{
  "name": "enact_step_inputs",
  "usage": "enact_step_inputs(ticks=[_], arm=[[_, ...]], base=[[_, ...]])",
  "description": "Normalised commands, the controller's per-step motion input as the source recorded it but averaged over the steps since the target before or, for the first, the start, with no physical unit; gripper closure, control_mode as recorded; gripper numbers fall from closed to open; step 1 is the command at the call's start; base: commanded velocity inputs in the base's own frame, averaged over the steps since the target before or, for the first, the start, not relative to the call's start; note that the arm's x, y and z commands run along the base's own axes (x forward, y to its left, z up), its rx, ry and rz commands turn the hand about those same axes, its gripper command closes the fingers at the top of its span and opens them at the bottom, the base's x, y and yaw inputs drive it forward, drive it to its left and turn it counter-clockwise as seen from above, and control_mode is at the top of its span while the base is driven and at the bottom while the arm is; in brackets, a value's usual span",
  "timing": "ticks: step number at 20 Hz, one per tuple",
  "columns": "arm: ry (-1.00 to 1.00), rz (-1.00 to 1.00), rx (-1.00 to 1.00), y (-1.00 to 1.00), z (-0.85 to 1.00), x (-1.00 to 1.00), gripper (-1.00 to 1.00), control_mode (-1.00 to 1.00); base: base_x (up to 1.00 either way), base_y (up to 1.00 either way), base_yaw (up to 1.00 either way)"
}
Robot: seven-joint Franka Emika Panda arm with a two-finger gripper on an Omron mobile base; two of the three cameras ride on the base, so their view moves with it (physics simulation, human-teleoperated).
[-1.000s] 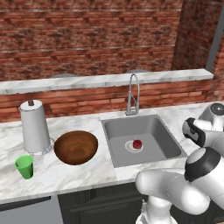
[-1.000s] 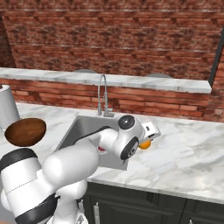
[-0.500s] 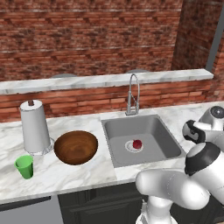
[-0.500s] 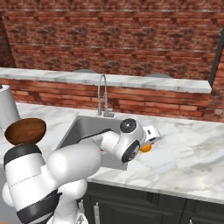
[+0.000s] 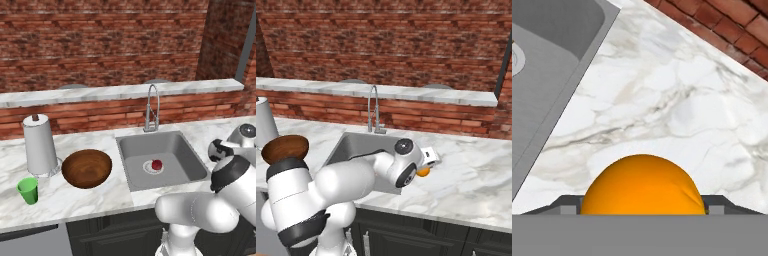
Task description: Remove the orange and pear from the sink. Then move the bowl and cup from the counter to the sink for washing.
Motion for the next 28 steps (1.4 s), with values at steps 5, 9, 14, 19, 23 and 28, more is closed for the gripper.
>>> enact_step_inputs(ticks=[5, 9, 14, 19, 23, 28], arm=[[0.0, -0.02, 0.03, -0.04, -0.14, 0.01, 1.0, -1.0], [0.0, -0.02, 0.02, -0.03, -0.14, 0.02, 1.0, -1.0], [0.01, -0.02, 0.03, -0.03, -0.14, 0.02, 1.0, -1.0], [0.01, -0.02, 0.03, -0.04, -0.15, 0.03, 1.0, -1.0], [0.01, -0.02, 0.02, -0.02, -0.16, 0.03, 1.0, -1.0], [0.01, -0.02, 0.02, -0.02, -0.16, 0.03, 1.0, -1.0]], base=[[0.0, 0.0, 0.0], [0.0, 0.0, 0.0], [0.0, 0.0, 0.0], [0.0, 0.0, 0.0], [0.0, 0.0, 0.0], [0.0, 0.0, 0.0]])
